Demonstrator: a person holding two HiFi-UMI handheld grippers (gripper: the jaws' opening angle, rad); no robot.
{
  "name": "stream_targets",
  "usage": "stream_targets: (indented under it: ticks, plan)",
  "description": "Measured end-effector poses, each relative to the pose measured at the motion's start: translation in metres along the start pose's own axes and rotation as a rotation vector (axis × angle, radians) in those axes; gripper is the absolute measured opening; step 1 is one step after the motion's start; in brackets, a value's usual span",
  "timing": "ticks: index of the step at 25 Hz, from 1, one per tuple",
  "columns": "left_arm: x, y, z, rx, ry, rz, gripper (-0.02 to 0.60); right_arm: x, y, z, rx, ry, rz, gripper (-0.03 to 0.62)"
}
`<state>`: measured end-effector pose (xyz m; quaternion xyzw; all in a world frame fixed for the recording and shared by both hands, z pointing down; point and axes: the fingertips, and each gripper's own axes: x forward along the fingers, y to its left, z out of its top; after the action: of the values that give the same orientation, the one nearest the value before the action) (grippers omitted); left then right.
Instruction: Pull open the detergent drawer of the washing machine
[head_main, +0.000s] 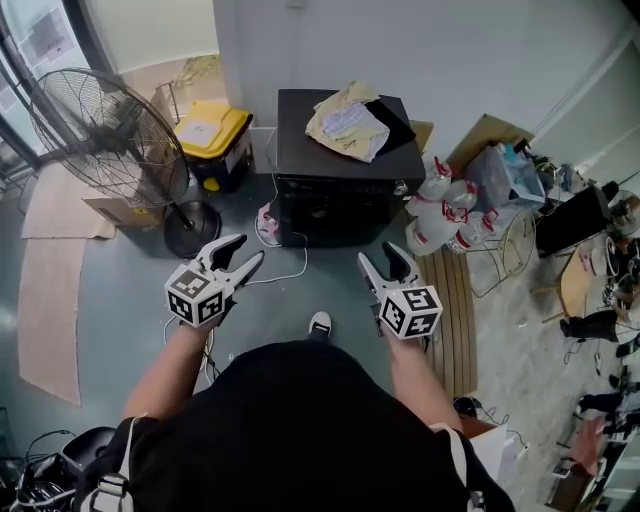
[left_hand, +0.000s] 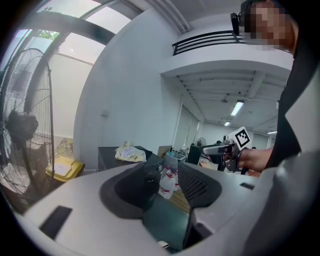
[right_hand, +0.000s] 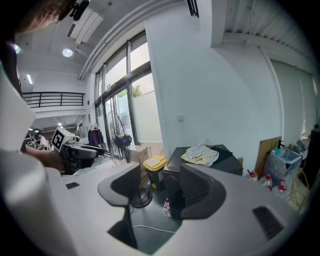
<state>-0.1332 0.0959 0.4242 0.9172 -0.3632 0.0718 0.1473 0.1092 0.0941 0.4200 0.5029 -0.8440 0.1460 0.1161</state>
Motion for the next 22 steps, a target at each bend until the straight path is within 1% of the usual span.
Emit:
stream_targets:
  ticks: [4,12,22]
  plan:
    - [0.022,0.008,-0.001,-0.006,0.015,0.002,0.218,0.019,-0.018,-0.001,0.012,0.017,0.012,0.25]
    - [0.052,0.026,0.006,-0.018,0.032,0.017,0.218,0.05,-0.04,0.01,0.011,0.034,0.04,0.247]
    - [0.075,0.044,0.012,-0.037,0.035,0.048,0.218,0.08,-0.06,0.017,0.01,0.053,0.073,0.244]
